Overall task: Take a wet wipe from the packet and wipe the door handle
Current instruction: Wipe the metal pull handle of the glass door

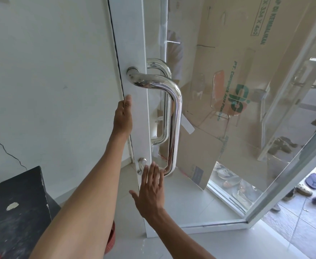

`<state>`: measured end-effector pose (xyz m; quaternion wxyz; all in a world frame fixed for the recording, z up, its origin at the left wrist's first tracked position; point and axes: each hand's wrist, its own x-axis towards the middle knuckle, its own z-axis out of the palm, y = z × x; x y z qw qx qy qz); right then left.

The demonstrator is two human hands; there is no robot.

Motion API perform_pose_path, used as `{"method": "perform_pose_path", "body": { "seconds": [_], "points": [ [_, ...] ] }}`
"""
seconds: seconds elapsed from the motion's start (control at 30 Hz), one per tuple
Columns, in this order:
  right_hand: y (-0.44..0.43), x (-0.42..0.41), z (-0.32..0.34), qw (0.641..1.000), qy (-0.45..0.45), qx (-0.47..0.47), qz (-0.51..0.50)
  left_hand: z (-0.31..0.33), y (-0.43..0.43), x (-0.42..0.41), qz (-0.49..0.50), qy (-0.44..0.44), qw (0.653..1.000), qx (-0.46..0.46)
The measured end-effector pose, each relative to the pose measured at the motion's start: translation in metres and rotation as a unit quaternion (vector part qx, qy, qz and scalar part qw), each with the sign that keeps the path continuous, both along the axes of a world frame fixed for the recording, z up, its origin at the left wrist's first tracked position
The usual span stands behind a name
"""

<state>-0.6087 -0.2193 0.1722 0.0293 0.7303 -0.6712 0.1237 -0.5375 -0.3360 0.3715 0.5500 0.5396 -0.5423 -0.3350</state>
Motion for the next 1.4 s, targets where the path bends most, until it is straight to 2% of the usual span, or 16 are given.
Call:
{"method": "perform_pose_path", "body": {
  "seconds": [0.2,0.37,0.57,0.77,1.1,1.3,1.4],
  "points": [
    [-0.018,0.008,0.011,0.999,0.012,0.03,-0.003,0.001,0.0,-0.002,0.0,0.0,1.0,0.002],
    [-0.034,0.014,0.01,0.994,0.103,0.029,-0.022,0.003,-0.001,-0.003,-0.003,0.007,1.0,0.001],
    [-0.03,-0.004,0.001,0.992,0.127,-0.015,0.012,0.004,-0.002,-0.001,0.003,0.005,1.0,-0.004],
    [-0.014,-0.013,-0.001,0.971,0.237,0.0,-0.021,0.003,0.002,-0.005,0.014,0.008,1.0,0.001],
    [-0.045,0.021,0.014,0.988,0.134,0.06,-0.046,0.005,0.006,-0.002,0.006,0.005,1.0,0.015],
    [-0.037,-0.017,-0.001,0.991,0.025,-0.108,0.076,0.002,-0.001,-0.003,0.0,0.021,1.0,0.018],
    [-0.034,-0.028,0.013,0.984,-0.018,-0.148,0.095,0.002,-0.002,-0.006,0.012,0.026,1.0,0.014]
  ]
}}
